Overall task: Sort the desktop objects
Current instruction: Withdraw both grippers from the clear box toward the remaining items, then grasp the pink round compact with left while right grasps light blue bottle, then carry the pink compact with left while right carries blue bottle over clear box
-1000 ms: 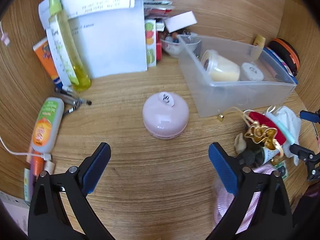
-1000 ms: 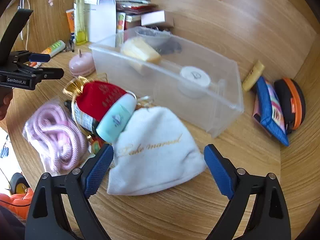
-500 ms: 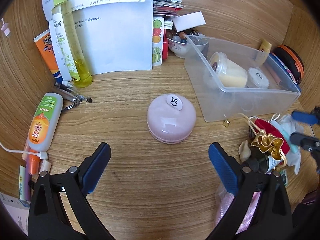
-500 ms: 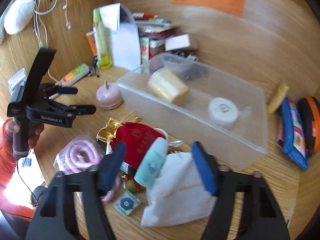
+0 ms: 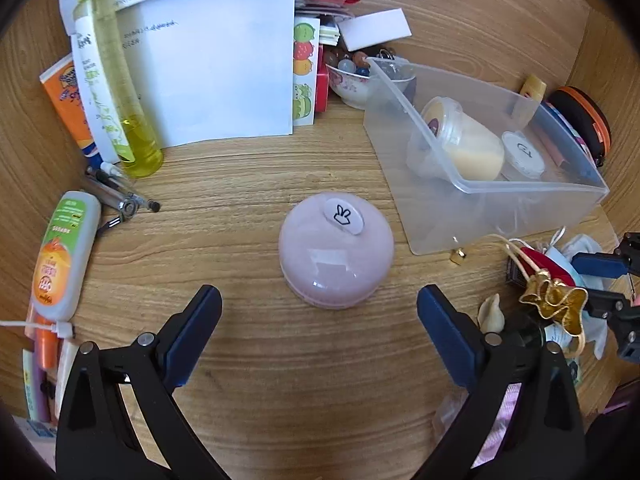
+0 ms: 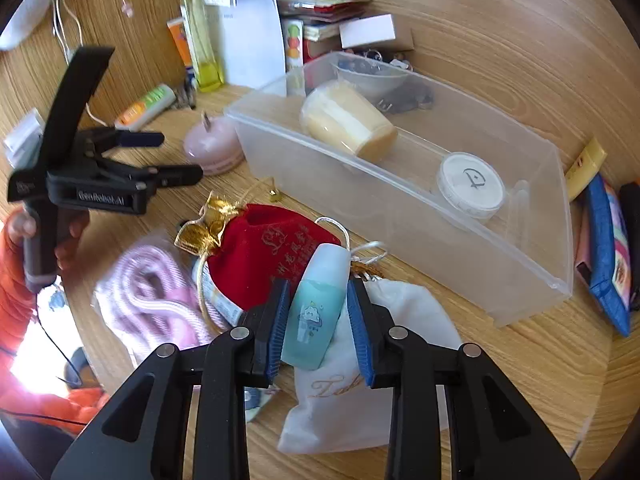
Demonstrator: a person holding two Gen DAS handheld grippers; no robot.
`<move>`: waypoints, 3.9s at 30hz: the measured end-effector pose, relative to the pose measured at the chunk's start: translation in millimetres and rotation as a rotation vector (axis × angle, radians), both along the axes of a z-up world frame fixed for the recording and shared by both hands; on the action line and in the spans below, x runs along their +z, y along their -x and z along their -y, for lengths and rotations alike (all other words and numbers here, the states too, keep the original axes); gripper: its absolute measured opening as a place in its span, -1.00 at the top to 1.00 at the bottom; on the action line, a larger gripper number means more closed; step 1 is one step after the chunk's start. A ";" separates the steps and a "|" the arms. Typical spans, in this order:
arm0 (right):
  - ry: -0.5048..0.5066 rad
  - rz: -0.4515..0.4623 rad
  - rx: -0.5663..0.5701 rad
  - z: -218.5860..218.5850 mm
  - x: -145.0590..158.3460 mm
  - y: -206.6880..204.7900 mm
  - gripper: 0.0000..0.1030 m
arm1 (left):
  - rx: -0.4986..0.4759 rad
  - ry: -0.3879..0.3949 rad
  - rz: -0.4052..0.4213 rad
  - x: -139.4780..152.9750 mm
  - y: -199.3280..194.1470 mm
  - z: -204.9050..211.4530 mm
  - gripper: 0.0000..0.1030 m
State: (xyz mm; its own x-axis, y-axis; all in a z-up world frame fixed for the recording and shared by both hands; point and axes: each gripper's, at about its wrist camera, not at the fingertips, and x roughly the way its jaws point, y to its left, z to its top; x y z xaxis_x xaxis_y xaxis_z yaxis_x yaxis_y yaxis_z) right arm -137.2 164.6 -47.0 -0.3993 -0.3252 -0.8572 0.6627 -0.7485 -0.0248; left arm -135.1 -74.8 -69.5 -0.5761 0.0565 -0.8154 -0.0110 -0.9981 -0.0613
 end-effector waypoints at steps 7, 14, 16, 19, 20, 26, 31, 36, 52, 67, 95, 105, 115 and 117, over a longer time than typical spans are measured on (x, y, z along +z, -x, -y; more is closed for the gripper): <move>-0.075 -0.002 0.020 13.6 -9.4 7.6 0.47 | 0.004 0.015 0.022 -9.1 15.5 -3.6 -0.93; -0.136 -0.050 0.049 22.4 -14.8 2.1 0.46 | -0.008 0.057 0.041 -16.3 27.9 -6.9 -0.93; -0.154 -0.058 0.053 25.1 -16.5 1.5 0.49 | -0.004 0.061 0.033 -17.1 30.8 -5.7 -0.93; -0.146 -0.049 0.046 24.0 -14.8 4.0 0.51 | -0.008 0.060 0.022 -17.9 33.5 -7.6 -0.93; -0.134 -0.048 0.039 22.6 -13.2 4.9 0.52 | -0.008 0.064 0.016 -17.7 33.1 -7.9 -0.89; -0.106 -0.058 0.018 19.4 -6.1 3.5 0.57 | -0.018 0.098 -0.024 -13.7 31.1 -8.2 -0.30; -0.103 -0.085 0.018 19.2 3.6 -3.2 0.57 | 0.008 0.123 -0.042 -10.1 28.7 -5.5 -0.22; -0.075 -0.110 -0.004 11.5 17.8 -6.4 0.57 | 0.028 0.127 -0.054 -6.9 21.7 0.1 -0.22; -0.050 -0.239 -0.012 2.1 51.8 -12.3 0.57 | 0.019 0.127 -0.159 41.9 -11.3 -19.5 -0.22; 0.070 -0.267 -0.055 -19.7 81.6 10.7 0.57 | -0.045 0.139 -0.233 92.6 -13.3 -41.2 -0.22; 0.107 -0.186 -0.144 -40.4 67.3 103.1 0.56 | -0.229 0.061 -0.193 103.3 67.5 -92.3 -0.22; 0.088 -0.144 -0.166 -48.5 47.0 128.3 0.56 | -0.272 0.046 -0.144 89.2 98.0 -110.6 -0.22; 0.060 -0.101 -0.173 -53.1 25.9 148.6 0.56 | -0.310 0.046 -0.078 71.1 126.2 -125.6 -0.22; 0.053 -0.096 -0.172 -52.9 23.1 151.1 0.56 | -0.318 0.054 -0.064 66.9 129.9 -128.0 -0.22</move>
State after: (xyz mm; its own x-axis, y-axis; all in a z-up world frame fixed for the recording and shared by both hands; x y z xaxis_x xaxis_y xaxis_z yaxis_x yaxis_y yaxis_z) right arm -288.3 217.6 -23.8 -0.5319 -0.2890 -0.7960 0.5213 -0.8525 -0.0388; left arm -265.1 53.2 -2.6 -0.5865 0.1990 -0.7851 -0.3245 -0.9459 0.0027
